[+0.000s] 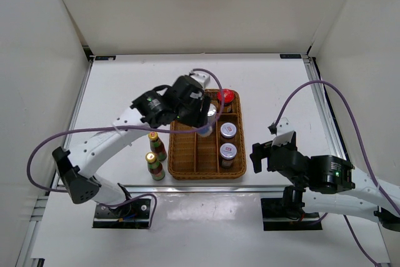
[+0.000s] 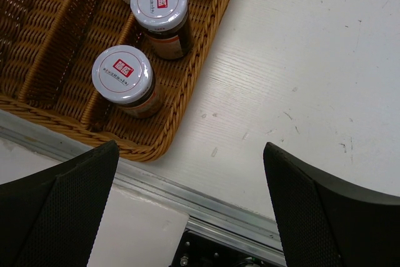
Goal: Organize the condiment bottles
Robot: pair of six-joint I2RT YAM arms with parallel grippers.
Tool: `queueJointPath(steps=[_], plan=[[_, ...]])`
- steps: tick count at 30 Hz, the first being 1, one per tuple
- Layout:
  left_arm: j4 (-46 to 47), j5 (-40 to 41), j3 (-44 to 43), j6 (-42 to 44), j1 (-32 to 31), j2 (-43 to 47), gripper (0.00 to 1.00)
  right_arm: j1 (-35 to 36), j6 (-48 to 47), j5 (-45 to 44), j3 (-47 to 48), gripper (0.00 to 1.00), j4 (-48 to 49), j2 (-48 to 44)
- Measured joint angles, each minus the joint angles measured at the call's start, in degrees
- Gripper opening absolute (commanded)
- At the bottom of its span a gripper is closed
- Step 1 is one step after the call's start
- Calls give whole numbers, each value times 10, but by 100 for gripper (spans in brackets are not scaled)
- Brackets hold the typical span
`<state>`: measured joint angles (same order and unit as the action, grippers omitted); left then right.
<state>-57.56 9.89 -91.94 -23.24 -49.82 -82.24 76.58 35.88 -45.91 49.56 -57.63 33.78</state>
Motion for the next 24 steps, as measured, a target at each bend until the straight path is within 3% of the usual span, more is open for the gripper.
queueJointPath(steps=[9, 24], plan=[[58, -4, 101, -23, -55, -51, 51, 0, 1, 0, 0, 99, 0, 0], [113, 5, 116, -24, -56, -147, 75, 4, 5, 0, -3, 99, 0, 0]])
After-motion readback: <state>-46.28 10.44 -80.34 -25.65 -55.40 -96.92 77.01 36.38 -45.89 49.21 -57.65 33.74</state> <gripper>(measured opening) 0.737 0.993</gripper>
